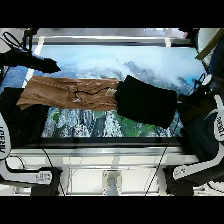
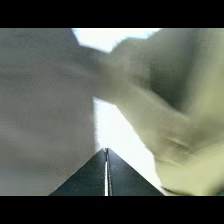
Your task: Fold the clothes and pants, and hang the long-sleeved shirts on hangers.
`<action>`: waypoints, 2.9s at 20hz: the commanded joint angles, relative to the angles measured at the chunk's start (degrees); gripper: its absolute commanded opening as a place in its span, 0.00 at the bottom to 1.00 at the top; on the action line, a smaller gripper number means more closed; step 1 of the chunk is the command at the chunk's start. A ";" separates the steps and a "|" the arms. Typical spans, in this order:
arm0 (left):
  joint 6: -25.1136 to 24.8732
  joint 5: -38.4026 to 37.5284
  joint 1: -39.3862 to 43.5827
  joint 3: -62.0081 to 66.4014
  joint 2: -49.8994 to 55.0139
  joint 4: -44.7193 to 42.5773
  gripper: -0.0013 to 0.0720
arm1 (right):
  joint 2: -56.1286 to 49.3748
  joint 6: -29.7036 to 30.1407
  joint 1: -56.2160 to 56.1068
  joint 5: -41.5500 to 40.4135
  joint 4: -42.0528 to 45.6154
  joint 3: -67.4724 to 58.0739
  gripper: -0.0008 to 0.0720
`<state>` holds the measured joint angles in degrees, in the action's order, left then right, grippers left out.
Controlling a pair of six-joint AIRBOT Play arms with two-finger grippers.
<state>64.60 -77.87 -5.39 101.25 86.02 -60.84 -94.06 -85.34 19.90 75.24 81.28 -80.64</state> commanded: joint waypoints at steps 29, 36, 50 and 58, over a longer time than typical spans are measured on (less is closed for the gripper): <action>1.27 0.22 0.02 -0.02 0.00 -0.02 0.03 | -1.97 9.20 3.43 -1.97 -13.55 -4.00 0.05; 1.27 1.97 0.04 -0.02 0.00 0.00 0.54 | -0.37 18.69 -7.89 -7.32 -48.89 -7.96 0.57; 0.59 4.52 0.00 -0.11 11.54 -0.63 0.03 | -25.75 11.28 -24.76 -11.28 -55.25 -16.63 0.76; 0.59 4.52 0.00 -0.11 12.50 -0.61 0.03 | -28.13 6.45 -30.42 -12.02 -48.46 -19.37 0.75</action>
<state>65.17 -73.34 -5.39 101.14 98.24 -61.45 -121.62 -77.06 -8.49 63.53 31.42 -99.46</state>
